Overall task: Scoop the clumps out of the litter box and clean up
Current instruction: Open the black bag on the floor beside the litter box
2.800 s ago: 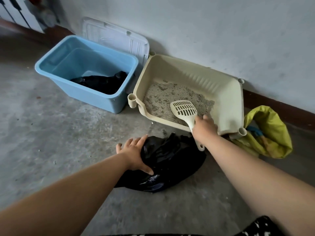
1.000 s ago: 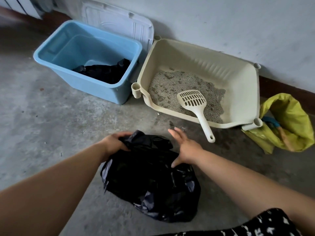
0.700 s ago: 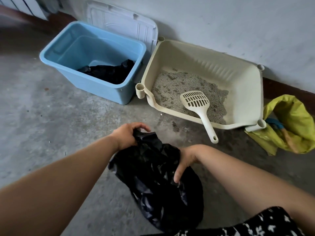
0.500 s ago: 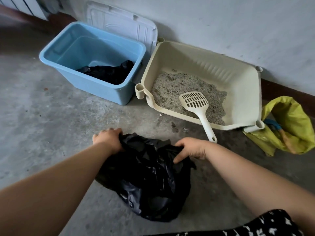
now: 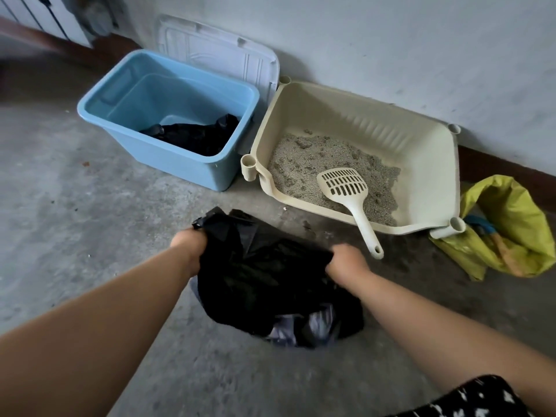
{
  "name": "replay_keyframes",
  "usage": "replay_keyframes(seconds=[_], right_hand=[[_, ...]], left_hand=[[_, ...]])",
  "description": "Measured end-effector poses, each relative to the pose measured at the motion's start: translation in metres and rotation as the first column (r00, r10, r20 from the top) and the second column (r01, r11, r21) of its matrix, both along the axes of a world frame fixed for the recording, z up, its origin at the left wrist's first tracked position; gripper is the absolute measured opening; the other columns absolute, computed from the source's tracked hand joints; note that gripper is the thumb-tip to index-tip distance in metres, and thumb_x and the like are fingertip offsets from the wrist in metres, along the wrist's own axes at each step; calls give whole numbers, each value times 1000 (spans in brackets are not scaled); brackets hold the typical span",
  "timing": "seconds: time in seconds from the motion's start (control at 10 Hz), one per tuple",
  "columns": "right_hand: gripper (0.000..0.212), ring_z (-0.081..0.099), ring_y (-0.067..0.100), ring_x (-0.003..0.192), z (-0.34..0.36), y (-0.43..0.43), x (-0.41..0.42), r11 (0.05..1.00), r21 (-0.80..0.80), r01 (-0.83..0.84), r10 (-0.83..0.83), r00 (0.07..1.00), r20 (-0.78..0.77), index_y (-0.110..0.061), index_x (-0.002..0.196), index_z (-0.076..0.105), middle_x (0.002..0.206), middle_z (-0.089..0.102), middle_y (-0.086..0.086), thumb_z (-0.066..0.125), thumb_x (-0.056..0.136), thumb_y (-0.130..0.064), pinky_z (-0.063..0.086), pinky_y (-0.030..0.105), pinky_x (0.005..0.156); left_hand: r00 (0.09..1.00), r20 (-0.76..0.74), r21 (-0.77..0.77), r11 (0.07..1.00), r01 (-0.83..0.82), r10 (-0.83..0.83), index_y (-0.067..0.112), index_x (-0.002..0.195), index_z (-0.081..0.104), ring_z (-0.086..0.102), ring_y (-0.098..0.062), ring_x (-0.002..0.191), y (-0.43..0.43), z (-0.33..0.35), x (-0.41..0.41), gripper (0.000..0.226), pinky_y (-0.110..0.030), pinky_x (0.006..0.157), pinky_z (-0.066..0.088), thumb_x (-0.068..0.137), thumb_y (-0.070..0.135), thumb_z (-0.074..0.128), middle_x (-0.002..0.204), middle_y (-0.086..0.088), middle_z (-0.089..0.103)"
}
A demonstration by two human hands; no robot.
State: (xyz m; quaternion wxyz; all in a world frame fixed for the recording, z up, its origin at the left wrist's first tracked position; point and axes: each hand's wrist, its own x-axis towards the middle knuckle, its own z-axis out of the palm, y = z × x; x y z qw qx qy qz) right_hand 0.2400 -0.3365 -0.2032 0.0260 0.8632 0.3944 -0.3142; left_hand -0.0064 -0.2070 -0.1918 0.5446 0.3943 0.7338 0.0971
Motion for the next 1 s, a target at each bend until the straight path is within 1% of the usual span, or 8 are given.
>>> replay_keyframes(seconds=[0.2, 0.3, 0.4, 0.5, 0.6, 0.7, 0.8, 1.0], right_hand=[[14, 63, 25, 65, 29, 19, 16, 575, -178, 799, -480, 152, -864, -8, 84, 64, 76, 63, 12, 52, 82, -2, 54, 33, 69], [19, 69, 23, 79, 48, 15, 25, 848, -49, 528, -297, 395, -869, -9, 94, 65, 85, 72, 8, 66, 76, -3, 58, 36, 73], [38, 58, 28, 112, 26, 6, 24, 986, -79, -146, 140, 987, -77, -20, 114, 60, 114, 64, 5, 61, 79, -7, 45, 38, 94], [42, 52, 33, 116, 11, -2, 23, 999, 7, -41, 39, 989, 140, -16, 119, 60, 121, 56, 11, 43, 84, 0, 41, 37, 95], [42, 59, 31, 92, 11, -4, 29, 648, 134, 749, -601, 612, -513, -9, 123, 57, 101, 61, 15, 38, 89, 6, 51, 33, 69], [20, 65, 24, 52, 24, -8, 39, 325, -214, 921, -530, -10, -848, -7, 94, 57, 62, 66, 11, 39, 92, 2, 49, 24, 35], [40, 71, 26, 63, 31, -14, 43, 523, -214, 825, -265, -82, -961, 2, 84, 72, 74, 71, 18, 83, 46, -4, 58, 34, 51], [42, 67, 24, 74, 32, -15, 58, 608, -36, 793, -140, 63, -988, -19, 62, 72, 75, 71, 3, 49, 70, 15, 57, 23, 63]], left_hand=[[998, -42, -3, 999, -54, 54, -1, 114, 59, 64, -36, 93, 1, -11, -41, 23, -45, 87, 52, 95, 6, 48, 109, -21, 66], [967, 123, -162, 966, -203, 224, -9, 93, 57, 62, -29, 46, 2, 1, -51, 22, -36, 47, 55, 97, -1, 38, 55, -18, 64], [930, 242, -285, 936, -204, 277, -3, 88, 55, 64, -32, 50, 10, 18, -52, 30, -37, 79, 52, 99, 4, 28, 47, -18, 63], [835, 395, -294, 914, -281, 383, 0, 89, 57, 68, -31, 60, 23, 31, -66, 31, -40, 94, 40, 98, 10, 30, 59, -16, 69], [791, 551, -185, 963, -197, 267, 13, 90, 59, 71, -19, 61, 24, 37, -93, 13, -33, 71, 58, 84, 3, 54, 76, -9, 72], [836, 501, -136, 974, -182, 226, 20, 70, 47, 66, -15, 49, 24, 27, -112, 37, -20, 47, 53, 67, -15, 57, 66, -6, 64], [983, 174, -26, 998, -51, 54, 17, 55, 46, 58, -16, 49, 19, 19, -111, 50, -22, 53, 41, 83, -19, 25, 60, -5, 58], [788, -419, 23, 863, 505, -450, 19, 134, 54, 54, -29, 81, 14, 3, -99, 58, -33, 70, 41, 89, -10, 33, 120, -17, 60]])
